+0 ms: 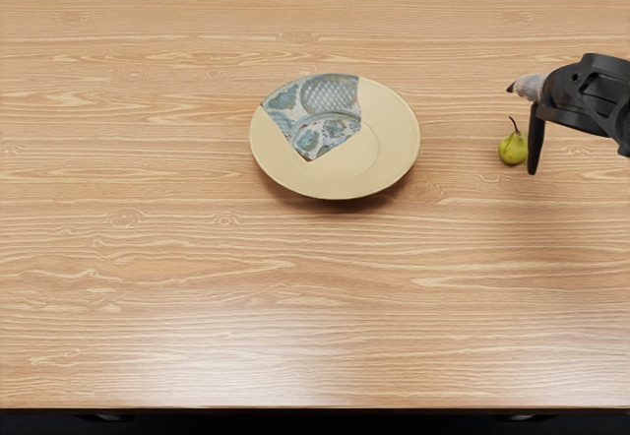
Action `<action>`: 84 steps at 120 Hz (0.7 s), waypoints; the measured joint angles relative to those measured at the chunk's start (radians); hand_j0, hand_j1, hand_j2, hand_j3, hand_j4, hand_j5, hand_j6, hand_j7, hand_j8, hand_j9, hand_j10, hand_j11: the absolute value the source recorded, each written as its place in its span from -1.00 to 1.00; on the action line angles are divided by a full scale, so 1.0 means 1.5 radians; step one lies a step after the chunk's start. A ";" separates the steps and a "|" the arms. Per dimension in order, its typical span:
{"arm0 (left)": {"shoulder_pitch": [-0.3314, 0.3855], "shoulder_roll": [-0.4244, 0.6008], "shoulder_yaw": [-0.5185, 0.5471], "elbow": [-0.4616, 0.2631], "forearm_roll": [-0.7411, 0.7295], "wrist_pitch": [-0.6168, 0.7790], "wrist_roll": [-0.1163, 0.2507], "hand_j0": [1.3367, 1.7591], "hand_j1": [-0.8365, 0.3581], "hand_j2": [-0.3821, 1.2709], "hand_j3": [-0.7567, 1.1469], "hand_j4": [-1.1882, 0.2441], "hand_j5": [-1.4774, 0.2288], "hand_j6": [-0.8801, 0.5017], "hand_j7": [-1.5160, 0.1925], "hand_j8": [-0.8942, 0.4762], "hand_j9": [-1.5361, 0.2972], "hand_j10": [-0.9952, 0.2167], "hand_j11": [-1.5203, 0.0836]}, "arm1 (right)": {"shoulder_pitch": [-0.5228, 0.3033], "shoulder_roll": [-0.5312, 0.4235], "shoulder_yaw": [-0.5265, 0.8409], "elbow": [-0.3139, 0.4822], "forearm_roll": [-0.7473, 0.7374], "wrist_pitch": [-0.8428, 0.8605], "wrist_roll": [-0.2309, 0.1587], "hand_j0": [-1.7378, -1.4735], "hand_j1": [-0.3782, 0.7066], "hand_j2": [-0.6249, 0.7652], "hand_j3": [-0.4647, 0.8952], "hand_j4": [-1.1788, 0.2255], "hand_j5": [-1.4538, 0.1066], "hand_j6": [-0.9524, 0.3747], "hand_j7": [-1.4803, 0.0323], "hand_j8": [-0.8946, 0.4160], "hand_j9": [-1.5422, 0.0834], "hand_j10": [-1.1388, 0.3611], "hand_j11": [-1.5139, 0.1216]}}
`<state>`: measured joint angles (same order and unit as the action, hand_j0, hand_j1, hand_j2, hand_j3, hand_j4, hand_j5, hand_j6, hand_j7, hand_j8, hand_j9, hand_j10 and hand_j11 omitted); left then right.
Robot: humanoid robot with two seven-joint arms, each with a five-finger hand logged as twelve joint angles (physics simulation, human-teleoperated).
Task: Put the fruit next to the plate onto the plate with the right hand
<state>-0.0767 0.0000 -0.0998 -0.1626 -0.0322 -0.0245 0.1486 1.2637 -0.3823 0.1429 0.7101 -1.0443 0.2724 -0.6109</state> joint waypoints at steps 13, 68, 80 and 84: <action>0.000 0.000 0.000 0.000 0.000 0.000 0.000 0.52 0.96 -0.53 -0.21 0.64 0.71 0.25 0.75 0.28 0.65 0.62 0.87 | 0.002 0.022 -0.007 -0.016 -0.001 -0.011 0.000 -0.40 -0.85 -0.11 -0.32 0.61 0.79 0.36 0.88 0.29 0.83 0.46 0.78; 0.000 0.000 0.000 0.000 0.000 0.000 0.000 0.52 0.95 -0.53 -0.20 0.64 0.71 0.25 0.75 0.28 0.65 0.62 0.87 | -0.004 0.082 -0.045 -0.107 0.004 -0.050 0.000 -0.40 -0.69 -0.13 -0.32 0.51 0.67 0.26 0.76 0.18 0.71 0.36 0.67; 0.000 0.000 0.000 0.000 0.000 0.000 0.000 0.52 0.96 -0.53 -0.20 0.64 0.71 0.25 0.75 0.28 0.65 0.62 0.87 | -0.004 0.095 -0.056 -0.129 0.005 -0.050 0.000 -0.40 -0.61 -0.14 -0.32 0.46 0.61 0.20 0.70 0.13 0.66 0.31 0.61; 0.000 0.000 0.000 0.000 0.000 0.000 0.000 0.52 0.96 -0.53 -0.20 0.64 0.71 0.25 0.75 0.28 0.65 0.62 0.87 | -0.004 0.099 -0.059 -0.133 0.005 -0.050 0.000 -0.40 -0.59 -0.15 -0.32 0.45 0.60 0.19 0.68 0.12 0.64 0.30 0.60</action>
<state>-0.0767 0.0000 -0.0998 -0.1626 -0.0322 -0.0245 0.1487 1.2577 -0.2345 0.0539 0.5107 -1.0368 0.1972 -0.6109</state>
